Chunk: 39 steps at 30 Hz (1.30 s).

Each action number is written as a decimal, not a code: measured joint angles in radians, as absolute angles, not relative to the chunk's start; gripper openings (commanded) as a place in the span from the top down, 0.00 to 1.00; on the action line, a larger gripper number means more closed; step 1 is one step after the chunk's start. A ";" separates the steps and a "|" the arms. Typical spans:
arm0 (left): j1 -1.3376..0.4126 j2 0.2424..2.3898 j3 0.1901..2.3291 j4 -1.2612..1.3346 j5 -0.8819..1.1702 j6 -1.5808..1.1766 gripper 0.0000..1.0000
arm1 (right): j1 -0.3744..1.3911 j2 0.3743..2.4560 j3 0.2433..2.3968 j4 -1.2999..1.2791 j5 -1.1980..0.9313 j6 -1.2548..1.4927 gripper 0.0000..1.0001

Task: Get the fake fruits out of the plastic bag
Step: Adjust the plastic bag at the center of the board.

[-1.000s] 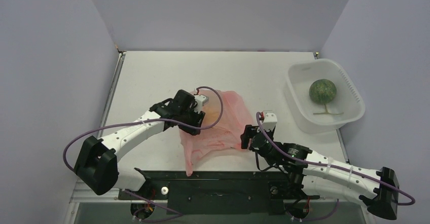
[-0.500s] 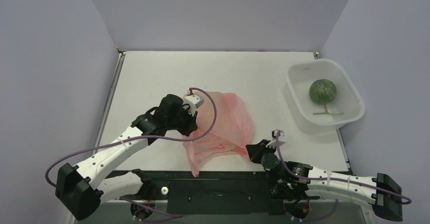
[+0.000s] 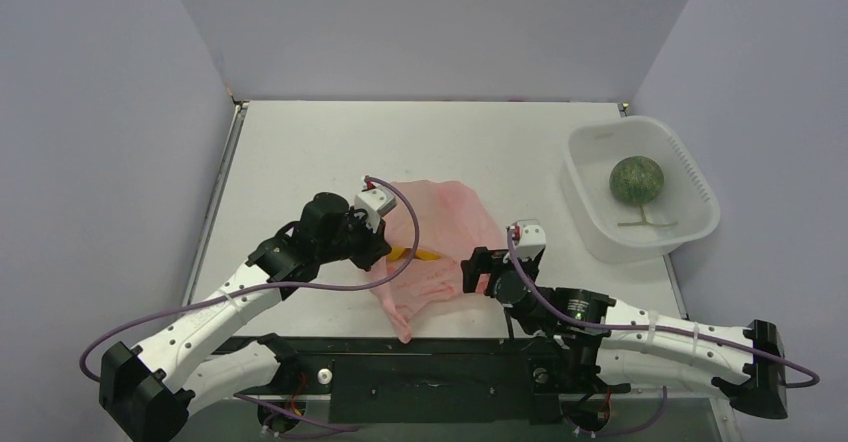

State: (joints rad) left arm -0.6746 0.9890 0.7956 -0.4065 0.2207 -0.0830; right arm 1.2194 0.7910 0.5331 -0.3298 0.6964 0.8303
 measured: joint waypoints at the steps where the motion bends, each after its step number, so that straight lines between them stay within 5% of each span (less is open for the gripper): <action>1: -0.675 0.990 0.796 -0.406 0.221 -0.080 1.00 | 1.219 0.800 0.561 -0.358 0.698 0.806 0.13; 7: -0.674 0.984 0.795 -0.390 0.223 -0.057 1.00 | 1.244 0.847 0.759 -0.445 0.632 0.694 0.20; 14: -0.674 0.984 0.795 -0.387 0.223 -0.023 1.00 | 1.259 0.945 0.828 -0.421 0.572 0.575 0.09; 22: -0.667 0.960 0.778 -0.373 0.204 0.018 1.00 | 1.302 1.146 0.775 -0.355 0.741 0.414 0.02; 26: -0.659 0.945 0.775 -0.359 0.204 0.025 1.00 | 1.287 1.208 0.722 -0.276 0.889 0.388 0.09; 30: -0.657 0.930 0.767 -0.349 0.201 0.027 1.00 | 1.232 1.327 0.722 -0.218 0.971 0.378 0.27; 33: -0.657 0.928 0.761 -0.348 0.188 0.029 1.00 | 1.182 1.372 0.723 -0.221 0.996 0.381 0.63; 35: -0.657 0.927 0.761 -0.348 0.181 0.031 1.00 | 1.162 1.358 0.730 -0.231 1.010 0.382 0.77; 39: -0.657 0.917 0.761 -0.347 0.171 0.031 1.00 | 1.151 1.292 0.769 -0.246 1.018 0.368 0.86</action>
